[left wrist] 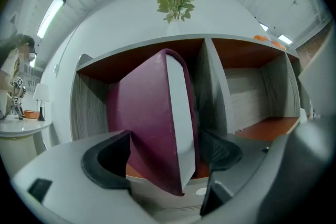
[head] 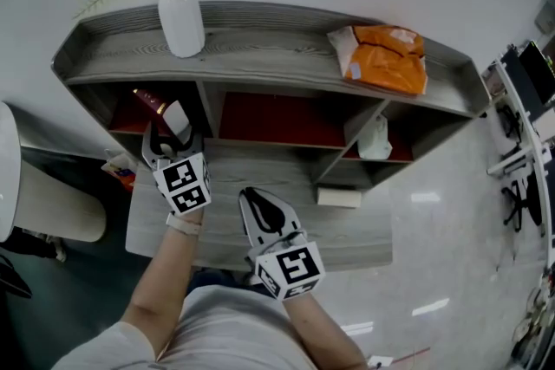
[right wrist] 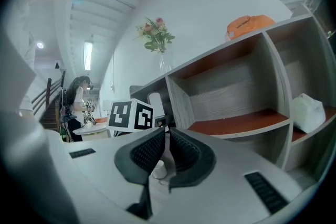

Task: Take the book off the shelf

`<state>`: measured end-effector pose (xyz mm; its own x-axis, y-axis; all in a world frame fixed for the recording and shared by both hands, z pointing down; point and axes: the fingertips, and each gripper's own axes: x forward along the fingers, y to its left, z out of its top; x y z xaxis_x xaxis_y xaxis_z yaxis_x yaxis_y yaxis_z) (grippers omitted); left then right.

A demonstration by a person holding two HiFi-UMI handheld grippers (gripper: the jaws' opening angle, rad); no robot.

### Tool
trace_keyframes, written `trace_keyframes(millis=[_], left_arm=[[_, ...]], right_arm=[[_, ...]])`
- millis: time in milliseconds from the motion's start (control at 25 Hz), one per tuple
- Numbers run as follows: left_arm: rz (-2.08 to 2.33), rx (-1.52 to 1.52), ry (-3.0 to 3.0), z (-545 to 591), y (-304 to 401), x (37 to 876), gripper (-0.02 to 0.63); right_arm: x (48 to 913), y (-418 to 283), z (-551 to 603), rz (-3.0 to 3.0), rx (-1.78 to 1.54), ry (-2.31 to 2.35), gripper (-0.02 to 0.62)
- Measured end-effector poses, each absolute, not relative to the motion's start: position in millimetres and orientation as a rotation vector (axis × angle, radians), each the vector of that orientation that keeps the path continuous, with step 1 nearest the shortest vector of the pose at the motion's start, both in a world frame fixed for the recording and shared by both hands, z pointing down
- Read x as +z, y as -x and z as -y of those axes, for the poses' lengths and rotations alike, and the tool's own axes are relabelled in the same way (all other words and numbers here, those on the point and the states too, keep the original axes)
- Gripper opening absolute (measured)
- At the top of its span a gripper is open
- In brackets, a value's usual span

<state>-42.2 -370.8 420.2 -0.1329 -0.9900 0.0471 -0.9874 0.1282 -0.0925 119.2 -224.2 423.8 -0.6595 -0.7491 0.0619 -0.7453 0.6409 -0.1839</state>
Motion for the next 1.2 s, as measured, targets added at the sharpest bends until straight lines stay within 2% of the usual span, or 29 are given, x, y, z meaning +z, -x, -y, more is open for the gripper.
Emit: trace_keyframes(millis=[840, 1200], left_arm=[[-2.332, -0.112, 2.038, 331, 97, 417, 0.399], [-2.309, -0.117, 2.021, 339, 93, 407, 0.399]], right_arm=[[429, -103, 231, -2.814, -0.353, 1.255, 0.021], [428, -97, 225, -2.820, -0.346, 1.255, 0.021]])
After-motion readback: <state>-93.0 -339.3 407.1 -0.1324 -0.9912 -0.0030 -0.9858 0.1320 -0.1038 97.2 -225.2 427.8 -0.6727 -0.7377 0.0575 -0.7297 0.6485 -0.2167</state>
